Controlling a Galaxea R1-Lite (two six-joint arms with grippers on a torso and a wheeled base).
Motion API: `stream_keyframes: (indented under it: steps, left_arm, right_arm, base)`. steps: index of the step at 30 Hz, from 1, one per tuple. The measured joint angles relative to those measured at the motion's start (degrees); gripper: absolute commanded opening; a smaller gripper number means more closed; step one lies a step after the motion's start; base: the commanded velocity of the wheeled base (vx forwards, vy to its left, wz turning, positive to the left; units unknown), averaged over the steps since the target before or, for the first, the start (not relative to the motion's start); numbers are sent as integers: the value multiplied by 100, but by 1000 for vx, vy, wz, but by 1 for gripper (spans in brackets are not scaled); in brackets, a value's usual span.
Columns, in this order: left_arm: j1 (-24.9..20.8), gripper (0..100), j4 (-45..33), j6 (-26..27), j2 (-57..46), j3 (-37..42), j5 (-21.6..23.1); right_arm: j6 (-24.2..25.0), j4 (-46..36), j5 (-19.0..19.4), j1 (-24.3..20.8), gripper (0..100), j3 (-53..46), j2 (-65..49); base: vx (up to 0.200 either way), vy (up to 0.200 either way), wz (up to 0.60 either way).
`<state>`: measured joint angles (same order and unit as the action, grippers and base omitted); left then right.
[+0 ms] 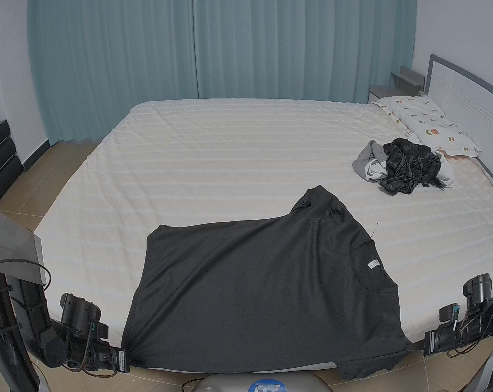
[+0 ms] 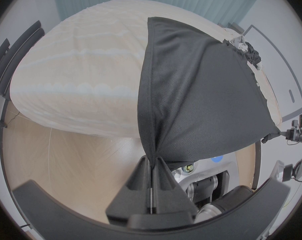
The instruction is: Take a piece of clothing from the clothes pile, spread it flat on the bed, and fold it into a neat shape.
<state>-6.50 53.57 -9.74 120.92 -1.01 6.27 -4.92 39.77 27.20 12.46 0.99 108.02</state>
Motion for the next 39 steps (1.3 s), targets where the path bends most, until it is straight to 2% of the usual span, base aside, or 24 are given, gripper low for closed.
stream_keyframes:
  steps: [3,6,12,18,21,35,39]
  left_arm:
    - [5,0,62,11,-77,0,27]
    - [33,0,243,-40,-122,5,137]
    - [80,0,763,-618,-218,-78,352]
    - [99,0,1048,-1123,-282,-330,427]
    - [107,0,1103,-1346,-304,-557,443]
    - [155,0,1031,-1765,-380,-1221,449]
    - [171,0,681,-1760,-546,-1241,451]
  right_arm:
    - [26,5,52,10,0,0,-144]
    - [63,13,279,10,0,2,-295]
    - [187,16,490,2,0,188,-461]
    - [1075,-27,694,-67,0,824,-518]
    - [1293,-57,753,-116,0,1163,-500]
    - [1365,-79,811,-168,0,1786,-215]
    - [1368,-79,817,-168,0,1812,-218]
  base:
    - [0,0,0]
    - [0,0,0]
    - [0,0,0]
    - [0,0,0]
    - [0,0,0]
    - [0,0,0]
    - [0,0,0]
